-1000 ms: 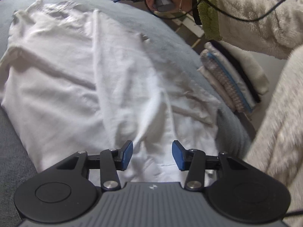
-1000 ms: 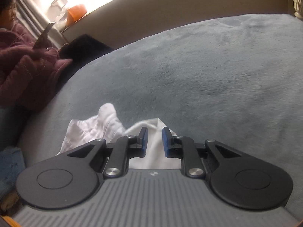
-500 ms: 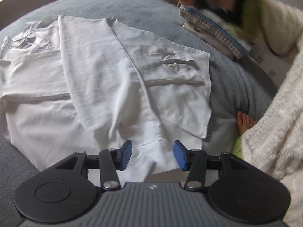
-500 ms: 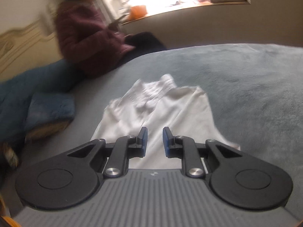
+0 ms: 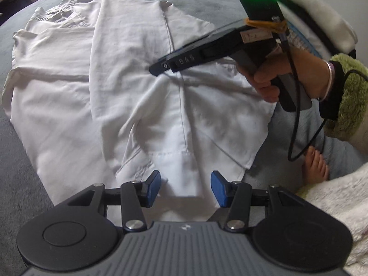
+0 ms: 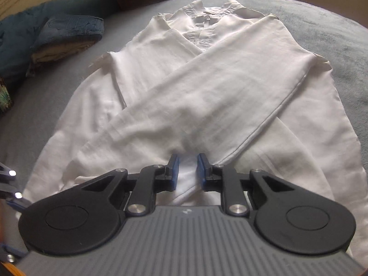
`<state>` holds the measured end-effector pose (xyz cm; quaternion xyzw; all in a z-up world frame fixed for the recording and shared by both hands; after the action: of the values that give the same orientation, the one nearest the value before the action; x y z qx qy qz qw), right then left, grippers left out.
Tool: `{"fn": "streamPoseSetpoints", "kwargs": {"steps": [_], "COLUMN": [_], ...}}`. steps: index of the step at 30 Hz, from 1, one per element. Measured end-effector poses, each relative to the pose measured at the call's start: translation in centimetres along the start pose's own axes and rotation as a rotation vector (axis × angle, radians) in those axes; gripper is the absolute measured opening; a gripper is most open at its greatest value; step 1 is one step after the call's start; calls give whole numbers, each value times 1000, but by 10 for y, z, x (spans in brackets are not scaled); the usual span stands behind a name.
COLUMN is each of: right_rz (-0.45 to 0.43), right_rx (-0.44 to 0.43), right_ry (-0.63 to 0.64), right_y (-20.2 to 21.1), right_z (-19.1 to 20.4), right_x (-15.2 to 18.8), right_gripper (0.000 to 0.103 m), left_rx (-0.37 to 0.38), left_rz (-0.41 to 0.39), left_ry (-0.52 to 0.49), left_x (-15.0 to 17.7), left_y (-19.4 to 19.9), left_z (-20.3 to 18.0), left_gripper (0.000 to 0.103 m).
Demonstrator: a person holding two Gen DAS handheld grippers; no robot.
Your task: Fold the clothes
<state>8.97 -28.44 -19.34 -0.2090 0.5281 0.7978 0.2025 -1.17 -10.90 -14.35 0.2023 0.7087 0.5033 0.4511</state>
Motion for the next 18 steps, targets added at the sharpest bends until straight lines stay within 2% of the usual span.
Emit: {"fn": "streamPoseSetpoints", "kwargs": {"steps": [5, 8, 11, 15, 18], "right_rz": [-41, -55, -33, -18, 0], "right_rx": [-47, -85, -101, -64, -49], "right_ry": [-126, -204, -199, -109, -99], "right_y": [30, 51, 53, 41, 29], "right_z": [-7, -9, -3, 12, 13], "right_x": [-4, 6, 25, 43, 49], "right_gripper": [18, 24, 24, 24, 24], "left_rx": [17, 24, 20, 13, 5], "left_rz": [-7, -12, -8, 29, 47], "left_ry": [41, 42, 49, 107, 114], "left_x": [1, -3, -4, -2, 0], "left_y": [3, 5, 4, -6, -7], "left_z": [-3, -8, -9, -5, -3], "left_gripper": [50, 51, 52, 52, 52]}}
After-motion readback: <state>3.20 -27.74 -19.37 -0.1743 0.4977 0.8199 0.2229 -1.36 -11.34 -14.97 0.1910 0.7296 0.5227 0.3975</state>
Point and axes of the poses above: each gripper's, at about its wrist camera, not at the fingertips, and y roughly against the way its jaws point, z to its left, x to its underside, the point moved 3 cm from there along -y, roughly the way its jaws point, and after that the axes turned 15 degrees about -y, right-handed, at the moved point
